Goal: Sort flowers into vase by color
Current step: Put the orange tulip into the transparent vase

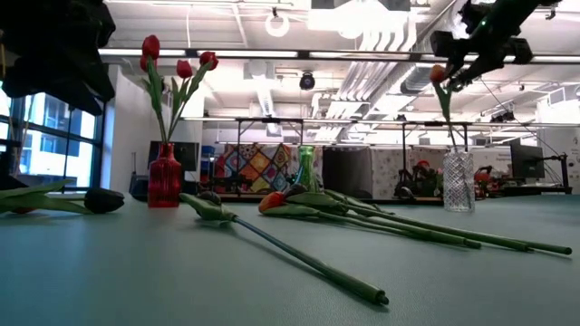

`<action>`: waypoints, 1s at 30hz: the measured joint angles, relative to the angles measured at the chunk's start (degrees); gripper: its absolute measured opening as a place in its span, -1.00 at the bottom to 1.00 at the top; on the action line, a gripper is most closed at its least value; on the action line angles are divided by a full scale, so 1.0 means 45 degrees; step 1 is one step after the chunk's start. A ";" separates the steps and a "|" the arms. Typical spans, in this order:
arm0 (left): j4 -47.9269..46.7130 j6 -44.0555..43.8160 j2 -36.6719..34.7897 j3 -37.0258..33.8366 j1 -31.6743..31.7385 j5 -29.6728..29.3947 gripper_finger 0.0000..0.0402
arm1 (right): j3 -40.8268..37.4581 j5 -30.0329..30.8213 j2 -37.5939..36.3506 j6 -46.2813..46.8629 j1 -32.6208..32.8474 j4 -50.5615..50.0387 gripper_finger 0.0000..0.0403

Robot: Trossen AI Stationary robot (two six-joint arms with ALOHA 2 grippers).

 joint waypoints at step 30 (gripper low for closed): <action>0.1912 0.1906 0.0000 0.0033 -0.0126 -0.0143 -0.21 | 0.1469 -0.5188 0.1167 0.4813 0.3868 -0.3148 -0.10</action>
